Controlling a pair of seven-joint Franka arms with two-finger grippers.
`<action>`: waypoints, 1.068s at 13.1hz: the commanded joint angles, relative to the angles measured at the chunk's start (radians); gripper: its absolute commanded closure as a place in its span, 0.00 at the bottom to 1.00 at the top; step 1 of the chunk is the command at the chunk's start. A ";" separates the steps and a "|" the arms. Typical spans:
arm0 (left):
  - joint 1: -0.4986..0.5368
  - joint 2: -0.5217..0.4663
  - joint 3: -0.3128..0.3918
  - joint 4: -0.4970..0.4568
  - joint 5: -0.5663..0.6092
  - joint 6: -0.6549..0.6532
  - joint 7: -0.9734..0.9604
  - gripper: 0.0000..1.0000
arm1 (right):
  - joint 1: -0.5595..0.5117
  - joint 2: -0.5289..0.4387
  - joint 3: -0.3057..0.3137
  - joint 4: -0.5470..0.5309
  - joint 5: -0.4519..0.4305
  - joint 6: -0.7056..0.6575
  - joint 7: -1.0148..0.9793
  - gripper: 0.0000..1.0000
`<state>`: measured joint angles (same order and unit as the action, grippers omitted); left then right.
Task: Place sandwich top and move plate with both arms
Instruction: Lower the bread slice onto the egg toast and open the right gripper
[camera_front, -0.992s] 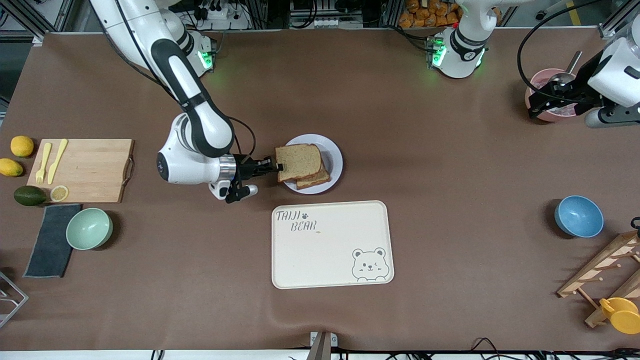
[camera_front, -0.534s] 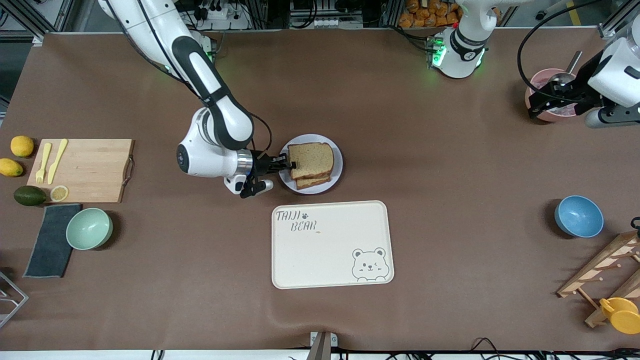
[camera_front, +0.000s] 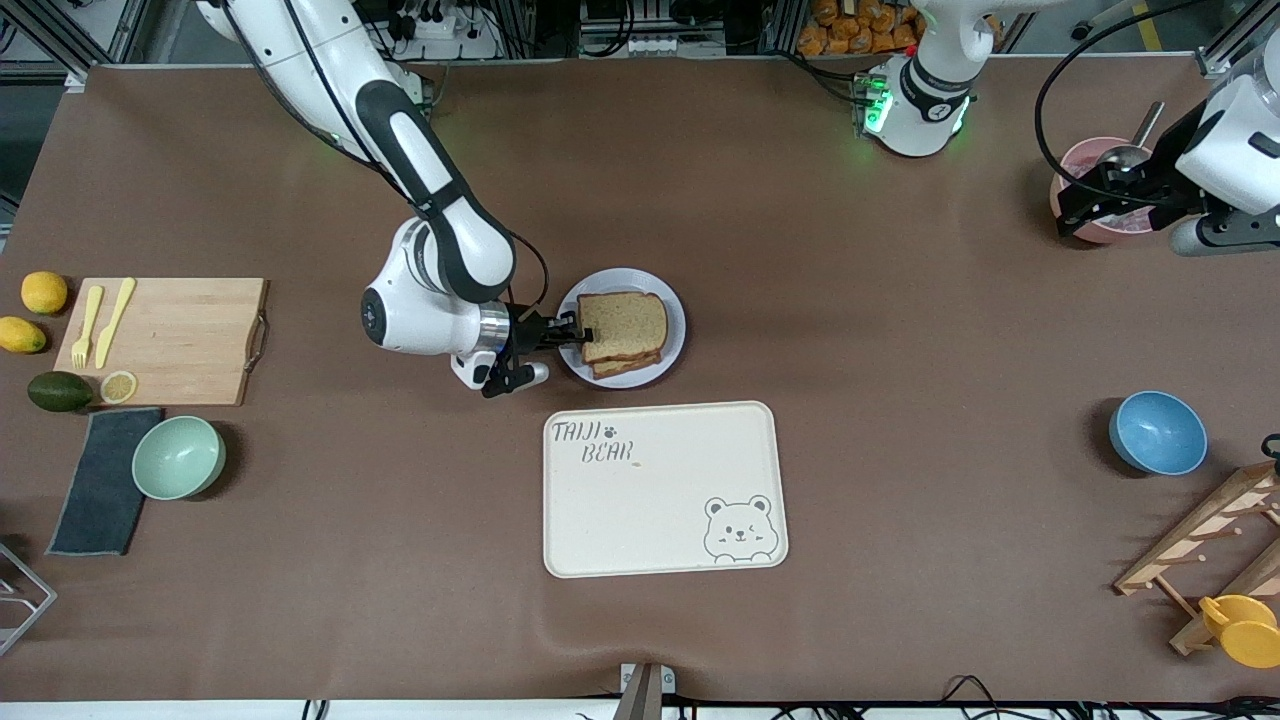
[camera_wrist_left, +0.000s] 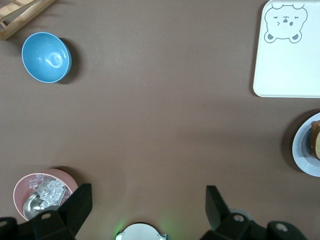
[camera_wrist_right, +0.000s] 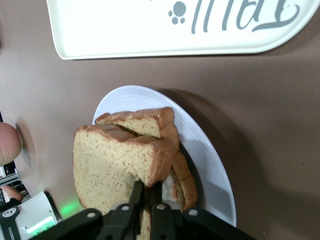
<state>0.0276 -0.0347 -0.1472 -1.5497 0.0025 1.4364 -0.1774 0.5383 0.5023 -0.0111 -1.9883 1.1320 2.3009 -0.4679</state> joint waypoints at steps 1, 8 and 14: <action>0.011 -0.014 -0.003 -0.004 -0.022 -0.011 0.015 0.00 | 0.003 -0.010 -0.004 -0.006 0.023 0.000 0.026 0.59; 0.012 -0.014 -0.003 0.002 -0.022 -0.011 0.015 0.00 | -0.026 -0.031 -0.009 -0.003 0.020 -0.027 0.034 0.00; 0.011 -0.001 -0.003 0.000 -0.022 -0.001 0.013 0.00 | -0.124 -0.059 -0.042 0.042 -0.026 -0.207 0.083 0.00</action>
<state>0.0284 -0.0337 -0.1469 -1.5479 0.0025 1.4364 -0.1774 0.4622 0.4680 -0.0441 -1.9600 1.1311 2.1756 -0.4077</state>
